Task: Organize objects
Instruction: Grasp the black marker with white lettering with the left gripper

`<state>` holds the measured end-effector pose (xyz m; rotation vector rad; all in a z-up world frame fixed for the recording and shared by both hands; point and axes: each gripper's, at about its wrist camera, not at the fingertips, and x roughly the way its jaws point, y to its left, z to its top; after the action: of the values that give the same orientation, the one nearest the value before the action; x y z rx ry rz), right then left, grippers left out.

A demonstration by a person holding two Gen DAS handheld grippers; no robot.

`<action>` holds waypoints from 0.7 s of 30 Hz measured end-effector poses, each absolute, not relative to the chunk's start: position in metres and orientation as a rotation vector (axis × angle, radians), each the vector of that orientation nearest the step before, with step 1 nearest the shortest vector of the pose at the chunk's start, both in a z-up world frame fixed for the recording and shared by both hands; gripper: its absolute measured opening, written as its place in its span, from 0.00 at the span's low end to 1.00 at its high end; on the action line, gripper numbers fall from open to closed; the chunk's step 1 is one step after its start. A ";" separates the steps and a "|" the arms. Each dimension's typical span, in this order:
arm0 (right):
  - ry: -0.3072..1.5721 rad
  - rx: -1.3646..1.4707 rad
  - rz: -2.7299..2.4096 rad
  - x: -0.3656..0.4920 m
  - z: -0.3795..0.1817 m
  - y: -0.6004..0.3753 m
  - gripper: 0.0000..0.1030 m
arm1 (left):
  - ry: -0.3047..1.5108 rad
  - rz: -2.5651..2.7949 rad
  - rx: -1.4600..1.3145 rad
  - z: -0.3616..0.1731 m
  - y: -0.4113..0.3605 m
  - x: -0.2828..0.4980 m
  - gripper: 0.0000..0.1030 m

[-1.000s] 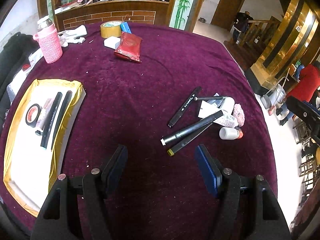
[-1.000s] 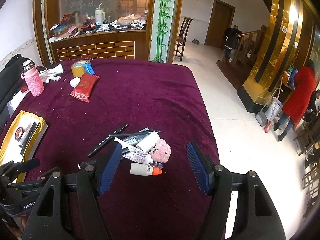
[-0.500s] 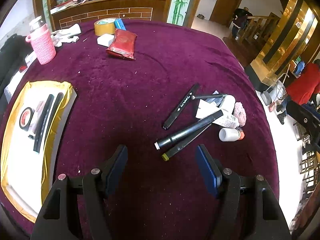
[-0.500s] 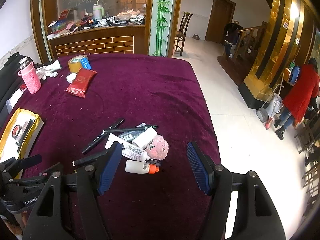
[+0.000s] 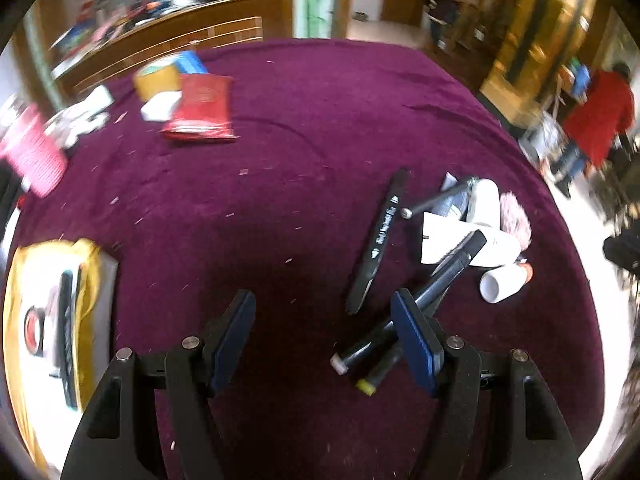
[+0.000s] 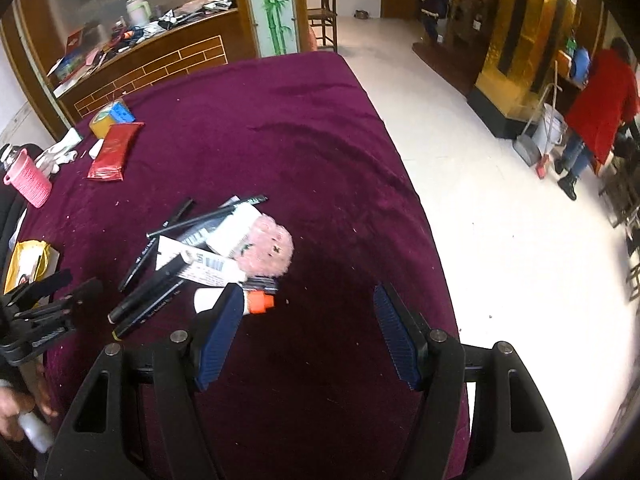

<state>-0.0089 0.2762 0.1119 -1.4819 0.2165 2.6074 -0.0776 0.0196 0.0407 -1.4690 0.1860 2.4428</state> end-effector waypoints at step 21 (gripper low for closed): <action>0.238 -1.547 2.601 -0.004 0.098 0.264 0.65 | 0.354 2.380 -1.471 0.004 0.061 -0.123 0.50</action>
<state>-0.0044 0.2636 0.0981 -1.5469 0.2375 2.6015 -0.1231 0.0607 0.0044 -1.4710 0.3539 2.3804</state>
